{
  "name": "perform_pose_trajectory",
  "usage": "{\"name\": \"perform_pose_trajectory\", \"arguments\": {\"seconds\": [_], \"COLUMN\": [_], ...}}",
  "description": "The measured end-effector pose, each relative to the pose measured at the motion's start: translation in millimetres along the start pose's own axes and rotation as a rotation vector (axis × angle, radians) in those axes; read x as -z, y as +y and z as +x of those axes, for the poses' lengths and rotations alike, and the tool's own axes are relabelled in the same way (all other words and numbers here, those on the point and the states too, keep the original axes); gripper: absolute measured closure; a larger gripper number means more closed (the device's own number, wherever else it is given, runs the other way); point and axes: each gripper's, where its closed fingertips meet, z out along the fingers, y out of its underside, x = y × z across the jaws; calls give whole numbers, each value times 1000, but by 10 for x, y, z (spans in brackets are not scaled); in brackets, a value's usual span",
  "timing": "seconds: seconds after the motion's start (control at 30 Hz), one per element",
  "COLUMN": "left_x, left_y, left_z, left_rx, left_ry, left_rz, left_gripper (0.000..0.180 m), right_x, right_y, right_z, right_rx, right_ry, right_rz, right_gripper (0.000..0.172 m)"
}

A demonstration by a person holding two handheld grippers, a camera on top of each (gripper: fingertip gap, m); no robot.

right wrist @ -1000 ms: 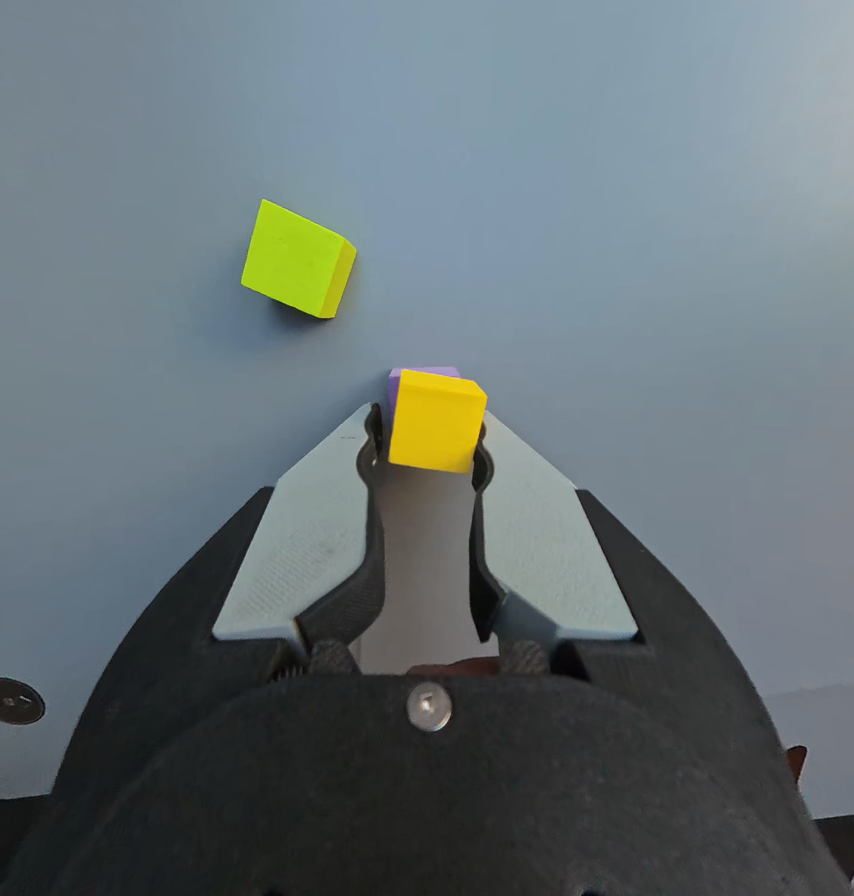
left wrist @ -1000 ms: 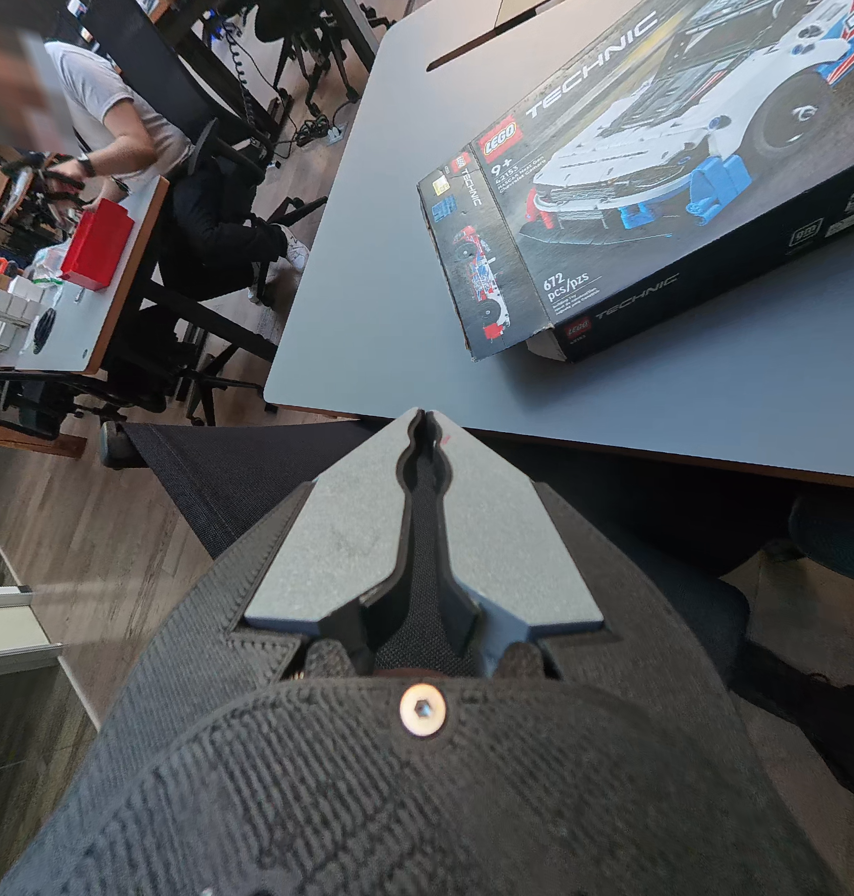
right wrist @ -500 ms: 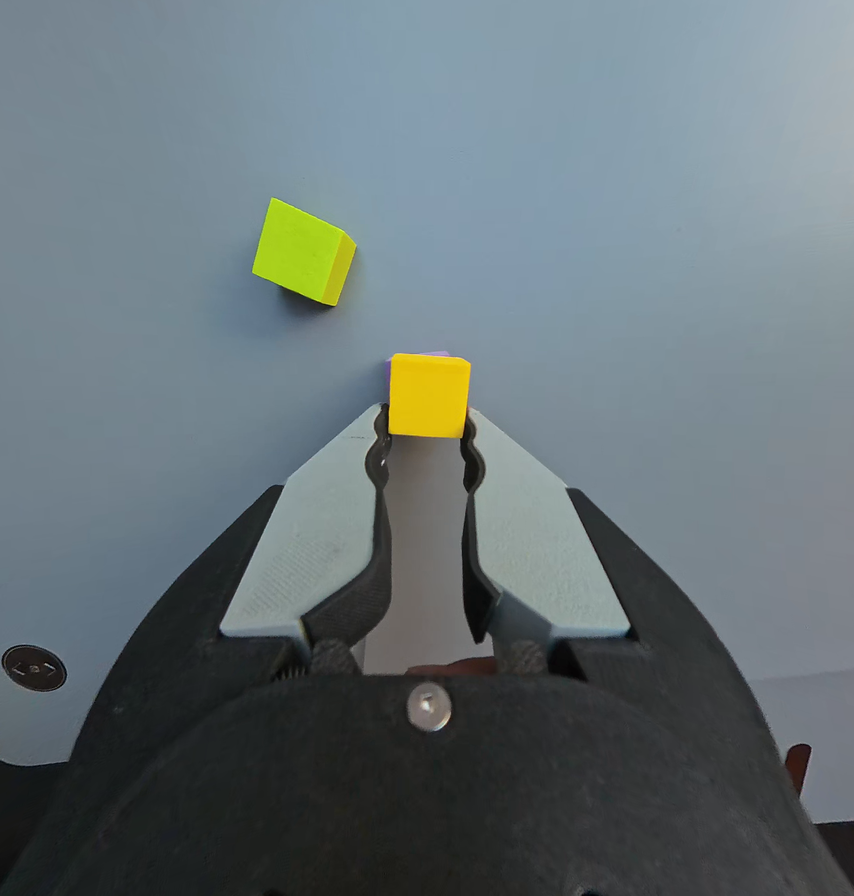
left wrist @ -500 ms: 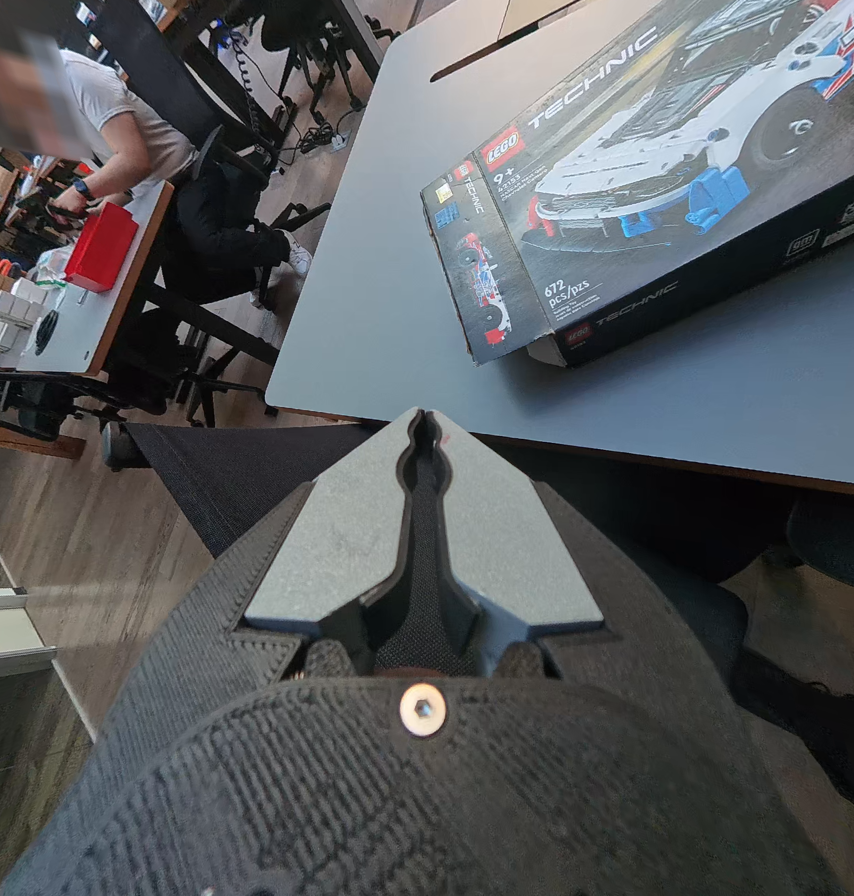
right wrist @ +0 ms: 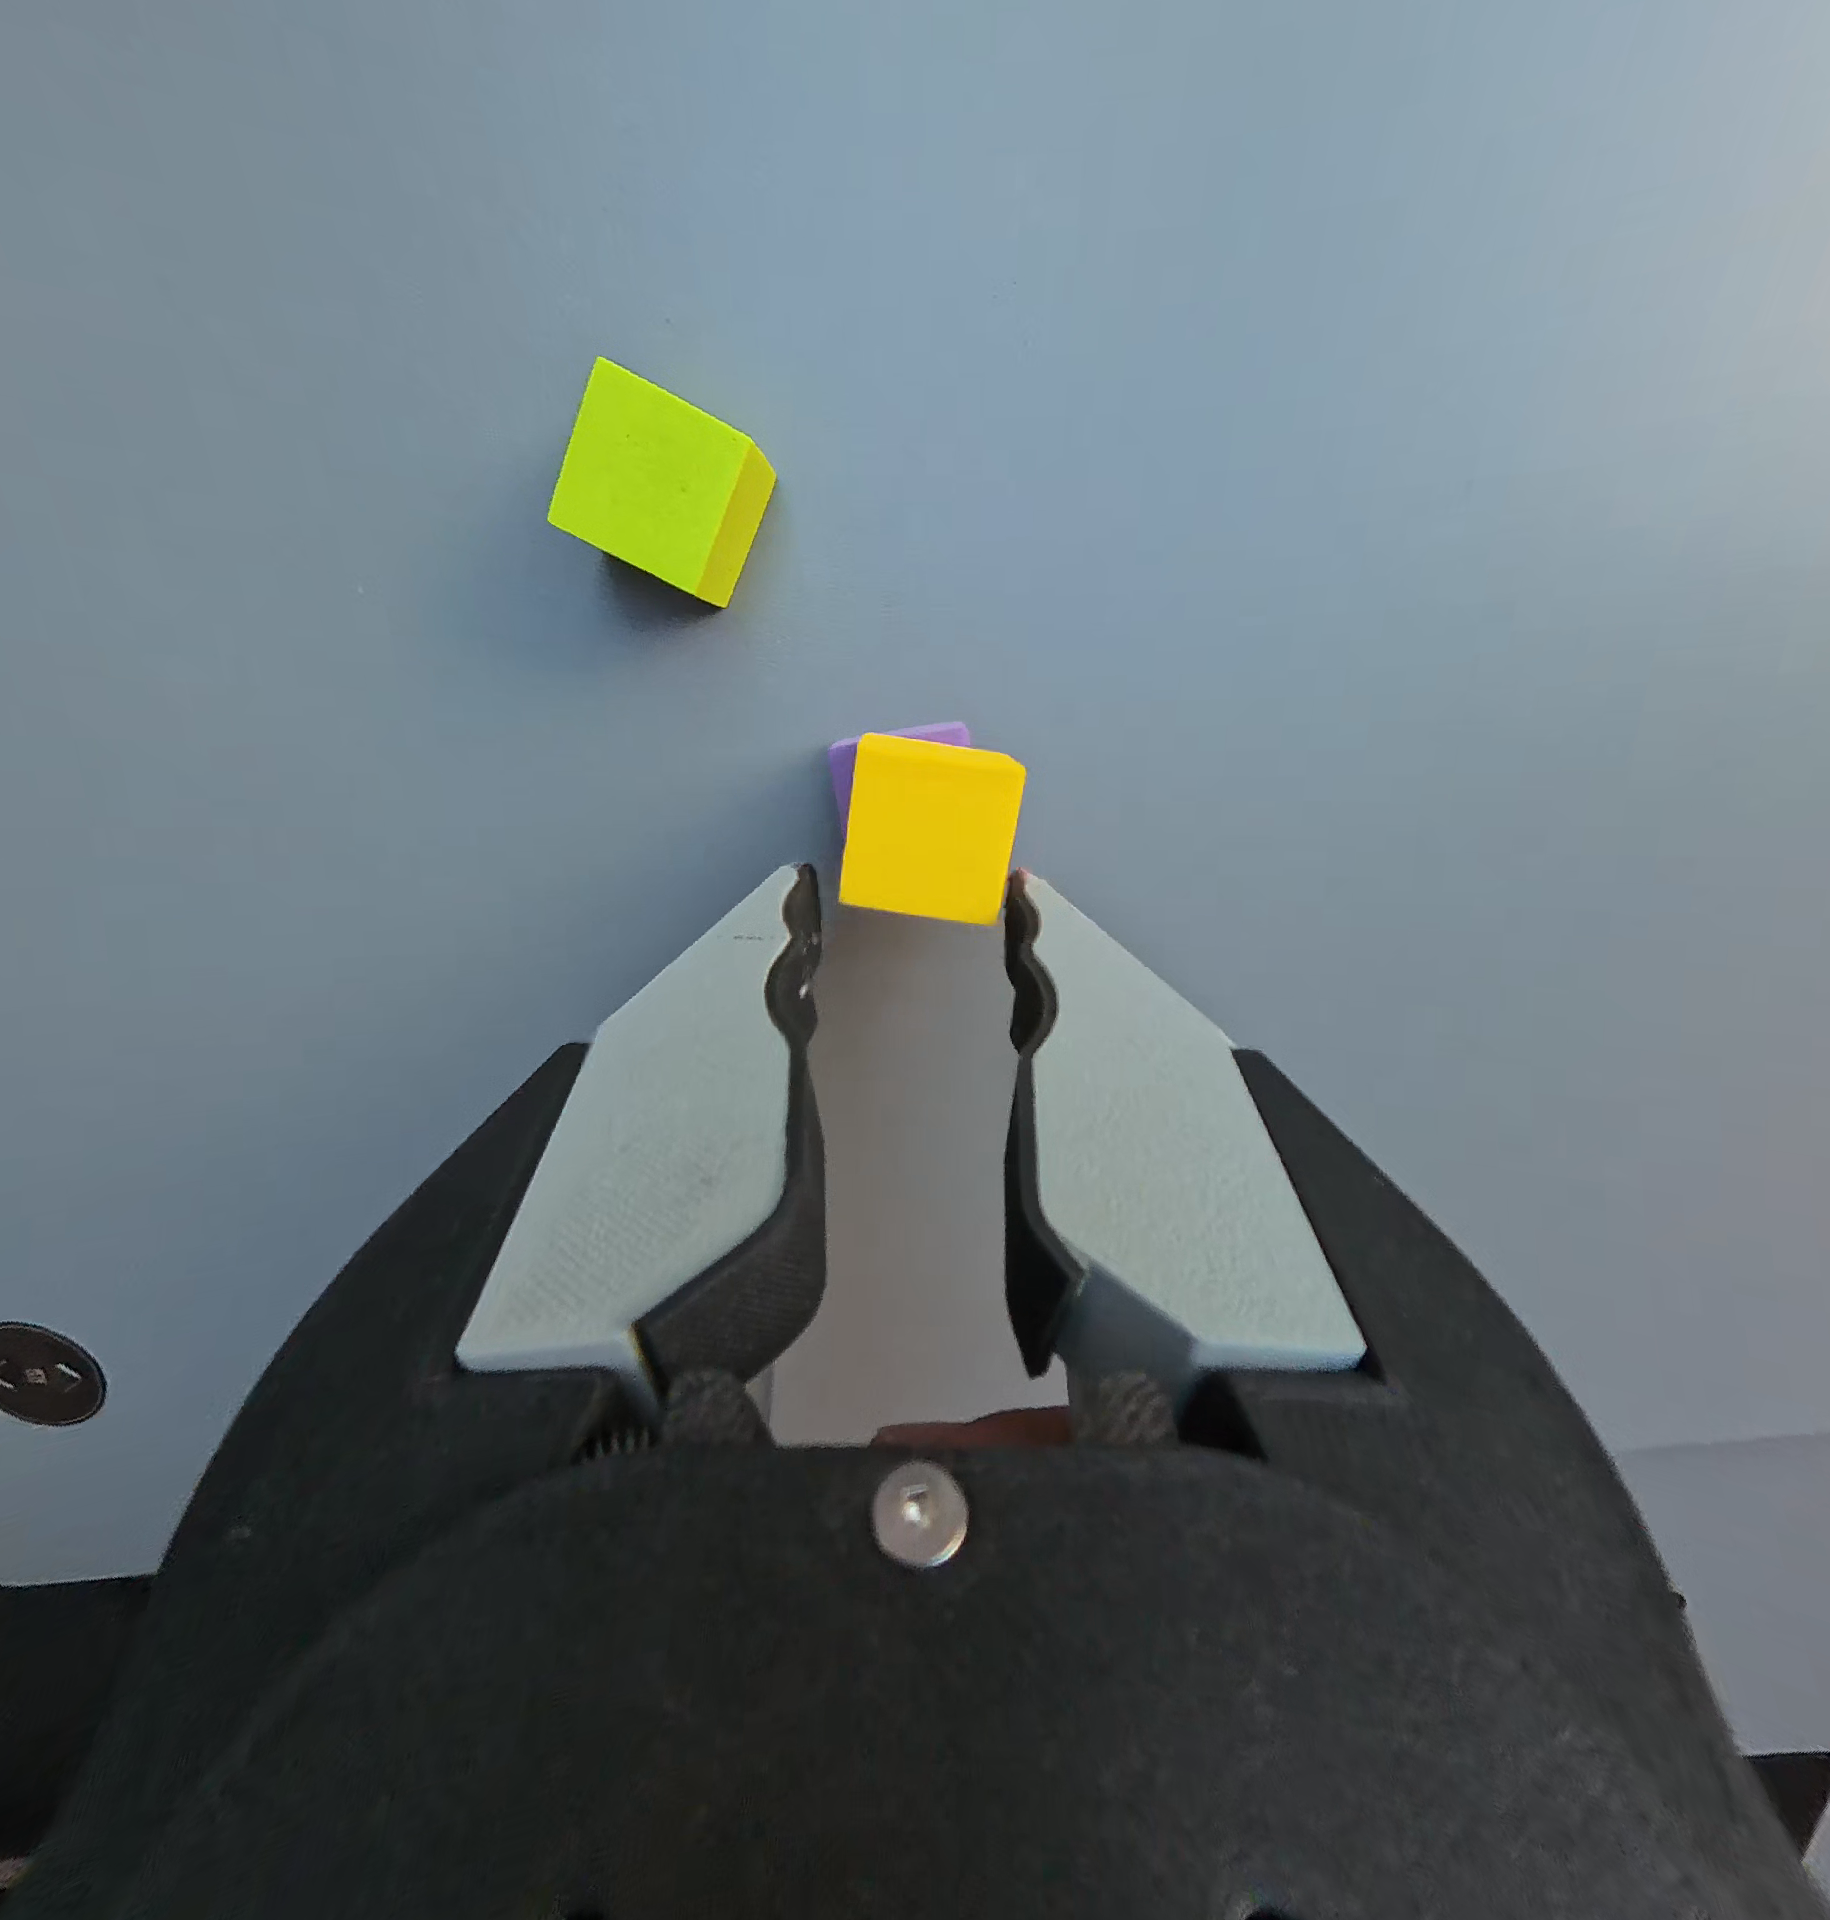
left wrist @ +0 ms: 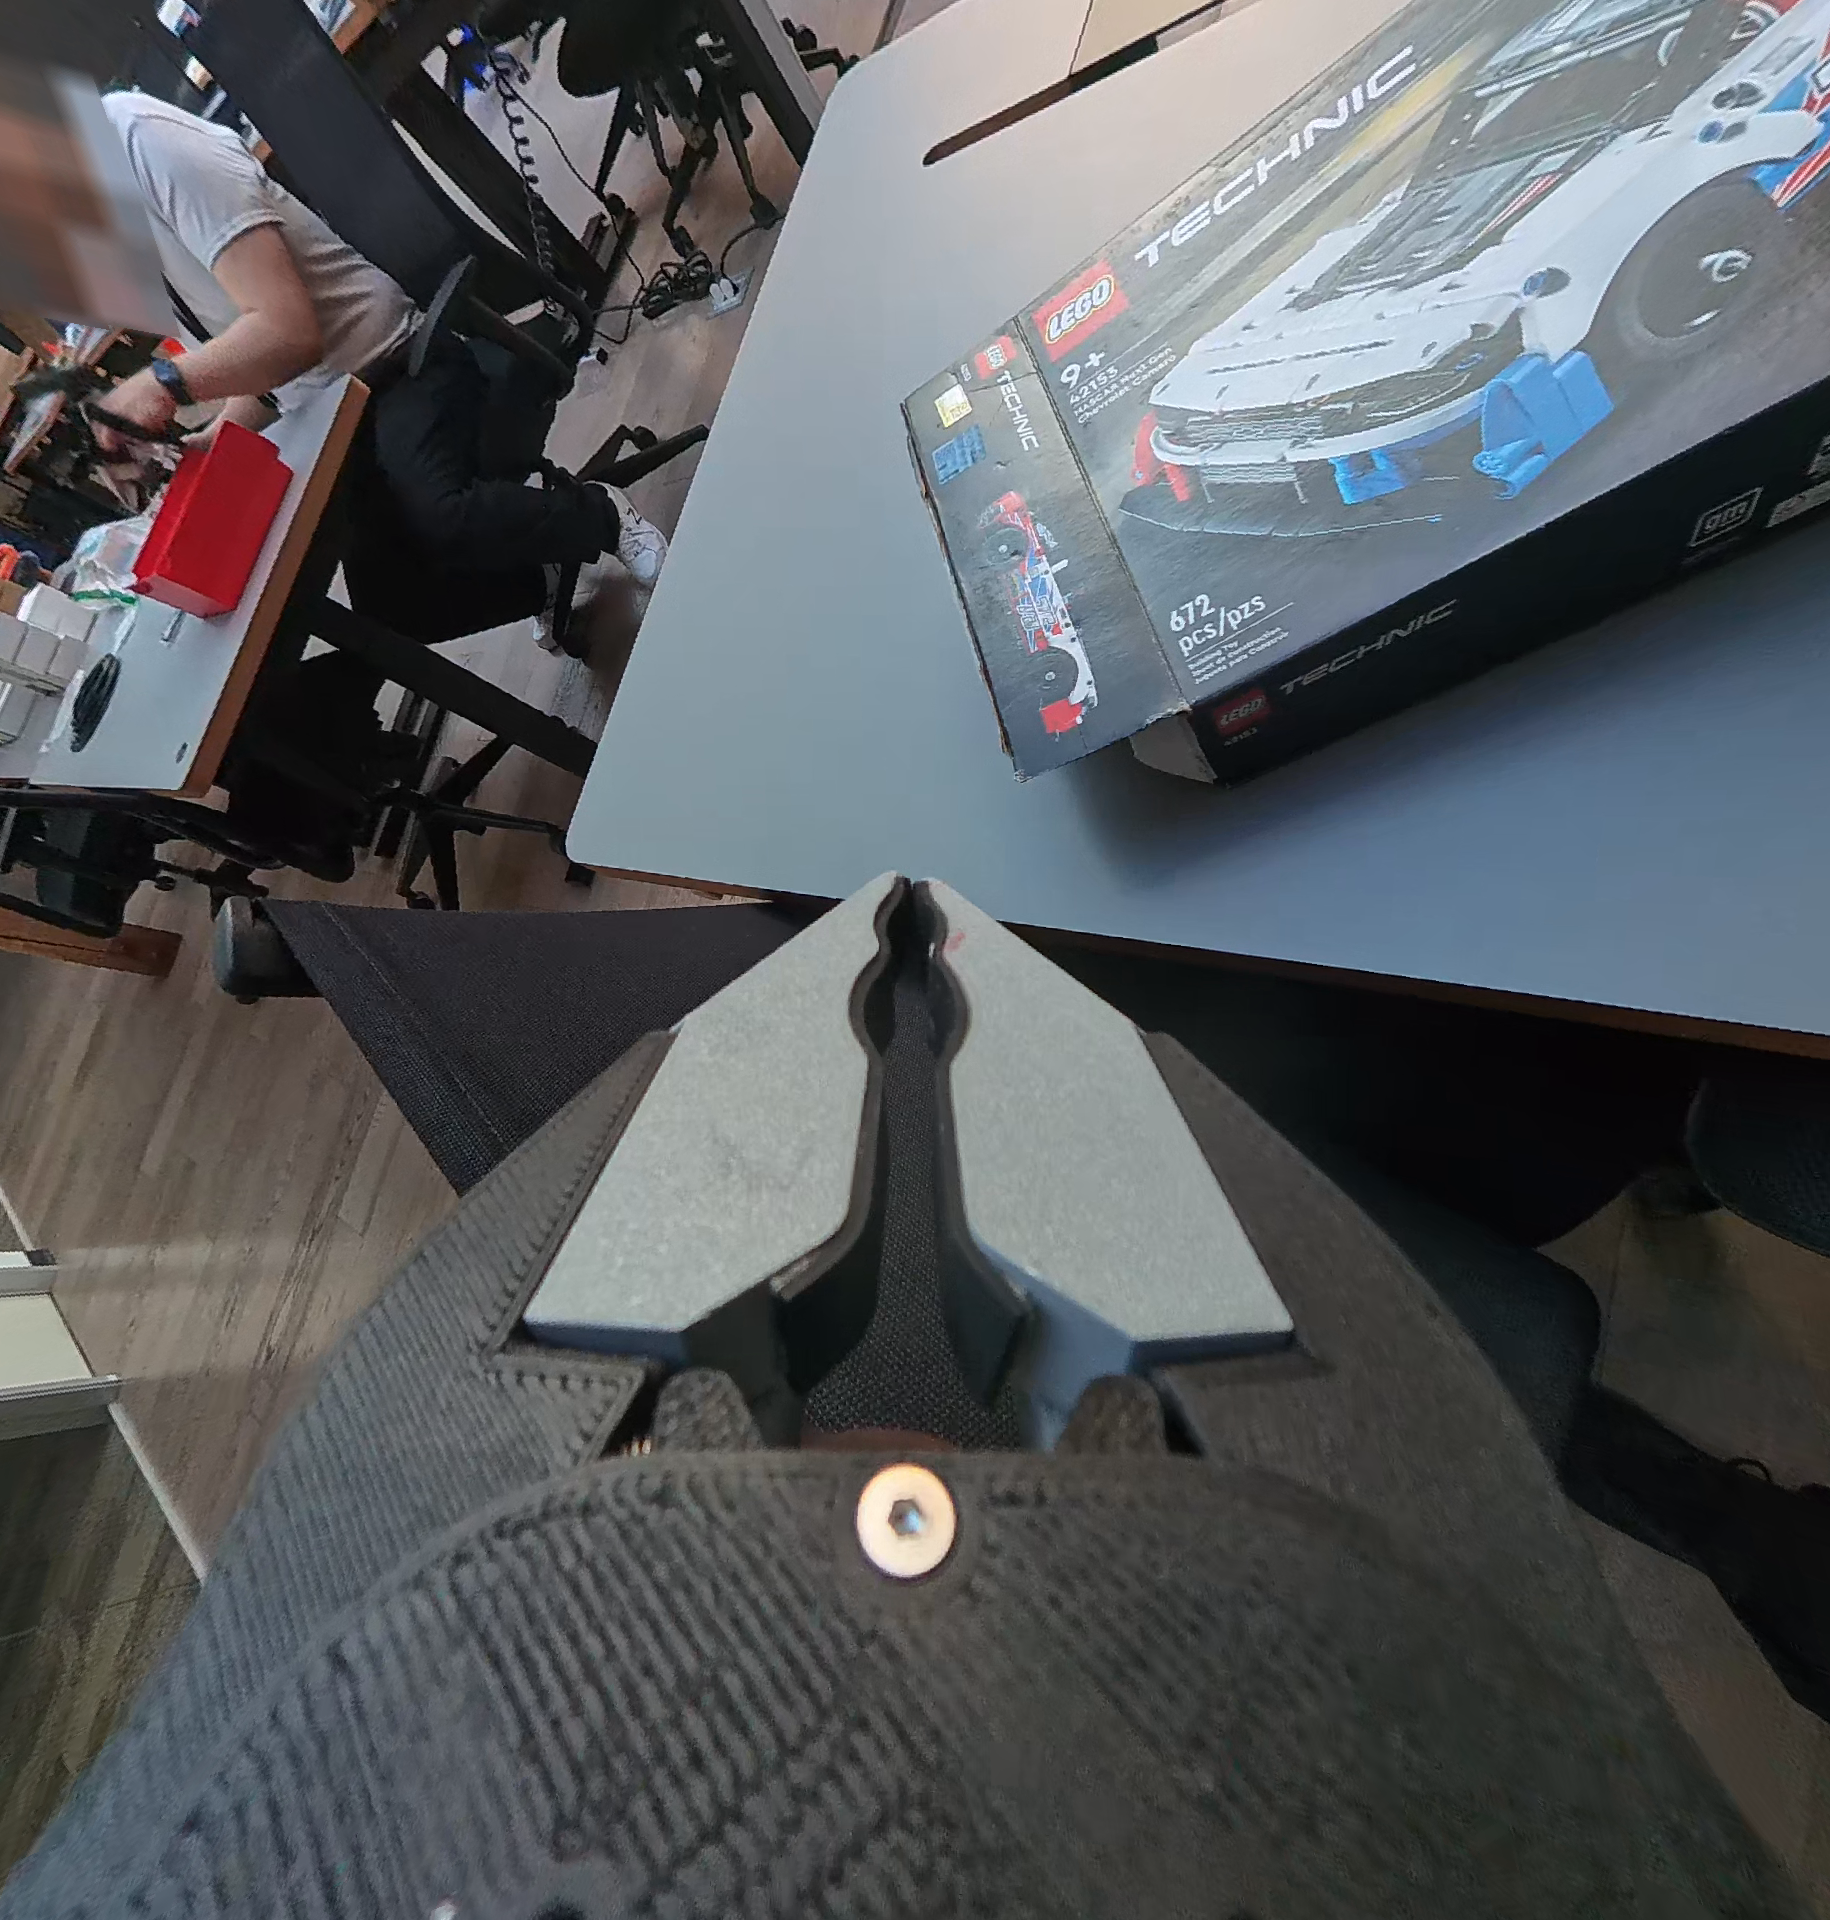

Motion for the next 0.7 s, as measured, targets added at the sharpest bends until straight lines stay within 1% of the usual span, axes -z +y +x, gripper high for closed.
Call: {"name": "perform_pose_trajectory", "arguments": {"seconds": [0.1, 0.17, 0.27, 0.33, 0.4, 0.47, 0.53, 0.67, 0.7], "left_x": [0, 0, -1, -7, -10, -9, -6, 0, 1], "left_y": [2, 3, 3, 10, 10, 10, 7, 1, 1], "left_z": [-1, -2, -6, -7, -2, 6, 9, -1, -1], "left_rx": [0, 0, 4, 5, 2, -5, -7, 0, 1], "left_ry": [-1, -1, -1, -1, -1, 0, -2, -3, -2], "left_rz": [-1, 0, 0, -5, -7, -7, -4, 1, 2], "left_gripper": [180, 180, 180, 180, 180, 180, 180, 180, 180], "right_x": [66, 183, 414, 463, 372, 196, 8, -280, -325], "right_y": [25, -34, -312, -486, -595, -638, -629, -591, -572], "right_z": [3, 10, -124, -250, -354, -381, -397, -458, -457], "right_rx": [-24, -53, -95, -100, -109, -124, -142, -158, -161], "right_ry": [2, 21, 0, -13, -5, 44, 81, 98, 108], "right_rz": [21, 77, 223, 268, 252, 214, 154, 67, 49], "right_gripper": [134, 133, 136, 139, 140, 138, 130, 132, 136]}}
